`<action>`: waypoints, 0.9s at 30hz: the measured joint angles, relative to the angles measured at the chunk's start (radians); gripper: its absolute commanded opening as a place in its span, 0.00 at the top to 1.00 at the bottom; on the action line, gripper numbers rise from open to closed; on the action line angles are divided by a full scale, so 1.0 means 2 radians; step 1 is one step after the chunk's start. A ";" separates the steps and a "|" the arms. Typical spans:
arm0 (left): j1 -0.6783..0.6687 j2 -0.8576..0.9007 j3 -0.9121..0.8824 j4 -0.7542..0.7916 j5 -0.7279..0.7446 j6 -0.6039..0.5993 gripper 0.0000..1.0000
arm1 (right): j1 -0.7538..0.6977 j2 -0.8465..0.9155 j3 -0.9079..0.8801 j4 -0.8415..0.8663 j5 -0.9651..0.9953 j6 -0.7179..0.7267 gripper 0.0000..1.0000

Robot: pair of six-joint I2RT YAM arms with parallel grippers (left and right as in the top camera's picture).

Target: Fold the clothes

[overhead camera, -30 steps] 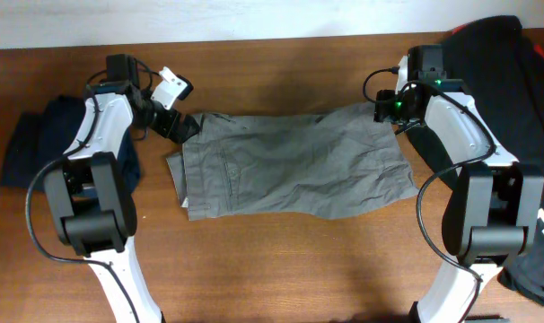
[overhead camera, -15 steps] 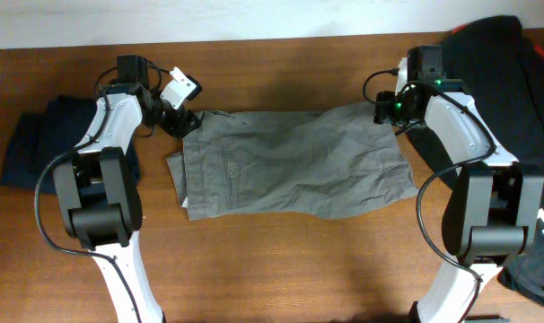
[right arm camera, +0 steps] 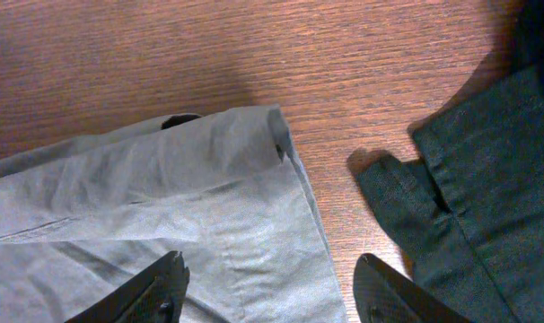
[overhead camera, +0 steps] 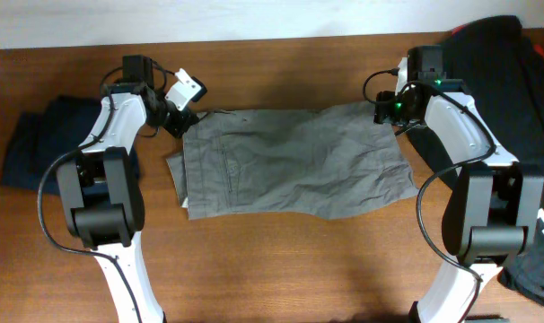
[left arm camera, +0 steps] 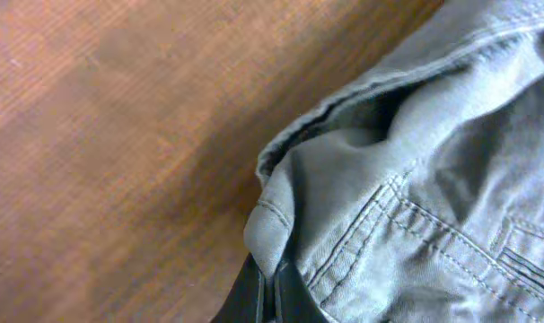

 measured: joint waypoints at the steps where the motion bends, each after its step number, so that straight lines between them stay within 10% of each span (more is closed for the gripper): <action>1: 0.000 0.000 0.000 -0.010 0.000 -0.001 1.00 | 0.000 0.000 0.000 0.000 0.000 0.000 0.34; 17: 0.000 0.000 0.001 -0.071 0.000 -0.070 0.99 | 0.000 0.040 0.000 0.111 -0.043 0.004 0.31; 23: 0.000 0.000 0.001 -0.071 0.000 -0.071 0.99 | 0.000 0.056 0.000 0.128 -0.051 0.024 0.96; 27: 0.000 0.000 0.003 -0.073 0.000 -0.079 1.00 | 0.000 0.058 0.001 0.135 -0.051 0.029 0.96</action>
